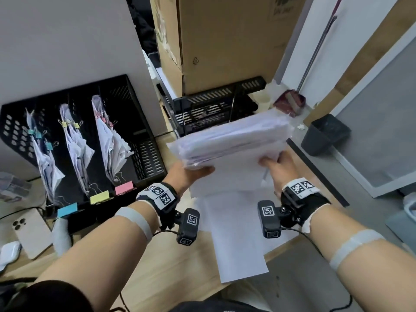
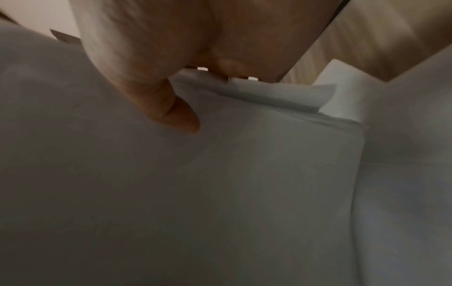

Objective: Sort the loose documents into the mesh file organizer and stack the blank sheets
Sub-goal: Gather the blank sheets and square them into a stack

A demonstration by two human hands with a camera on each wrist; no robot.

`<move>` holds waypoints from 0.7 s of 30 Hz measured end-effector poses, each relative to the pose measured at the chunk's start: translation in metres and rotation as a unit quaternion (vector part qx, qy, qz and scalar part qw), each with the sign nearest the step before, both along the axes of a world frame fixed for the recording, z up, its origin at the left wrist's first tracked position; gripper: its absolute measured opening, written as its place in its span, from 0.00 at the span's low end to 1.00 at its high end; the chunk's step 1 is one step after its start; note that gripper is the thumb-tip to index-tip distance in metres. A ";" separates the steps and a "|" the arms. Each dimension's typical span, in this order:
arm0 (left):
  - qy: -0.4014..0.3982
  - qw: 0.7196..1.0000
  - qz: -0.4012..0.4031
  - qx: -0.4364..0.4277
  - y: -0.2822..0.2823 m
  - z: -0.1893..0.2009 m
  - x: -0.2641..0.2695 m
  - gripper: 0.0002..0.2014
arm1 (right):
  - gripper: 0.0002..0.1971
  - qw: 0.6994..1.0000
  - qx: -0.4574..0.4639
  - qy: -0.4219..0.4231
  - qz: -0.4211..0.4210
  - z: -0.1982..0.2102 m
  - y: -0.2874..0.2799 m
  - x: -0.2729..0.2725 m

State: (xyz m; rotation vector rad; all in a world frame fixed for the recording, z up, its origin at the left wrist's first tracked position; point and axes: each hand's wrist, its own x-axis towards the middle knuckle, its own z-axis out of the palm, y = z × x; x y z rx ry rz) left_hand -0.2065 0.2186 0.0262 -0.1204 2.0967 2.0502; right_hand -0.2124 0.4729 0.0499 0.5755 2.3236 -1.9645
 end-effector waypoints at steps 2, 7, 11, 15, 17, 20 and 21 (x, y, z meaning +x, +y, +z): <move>0.022 0.999 -0.023 -0.012 0.004 -0.005 0.005 0.24 | 0.12 0.999 0.029 -0.029 0.000 -0.009 -0.002 0.008; 0.012 1.000 -0.002 0.013 0.013 -0.009 0.005 0.22 | 0.20 0.999 0.021 -0.013 -0.023 -0.010 0.001 0.007; -0.032 0.995 0.063 0.064 0.023 -0.008 0.002 0.19 | 0.17 0.999 0.035 -0.020 0.016 -0.008 0.001 0.003; -0.045 0.986 0.057 0.147 0.020 -0.001 -0.003 0.24 | 0.10 0.992 0.092 -0.038 0.083 -0.004 0.014 0.000; -0.059 0.982 0.052 0.173 0.018 0.005 -0.005 0.27 | 0.08 0.982 0.133 -0.029 0.129 0.004 0.020 0.000; -0.087 0.987 0.057 0.120 0.017 0.007 -0.008 0.11 | 0.14 0.975 0.186 -0.015 0.121 0.009 0.030 -0.006; -0.103 0.989 0.068 0.082 0.014 0.003 -0.008 0.08 | 0.16 0.973 0.204 -0.021 0.106 0.006 0.035 -0.009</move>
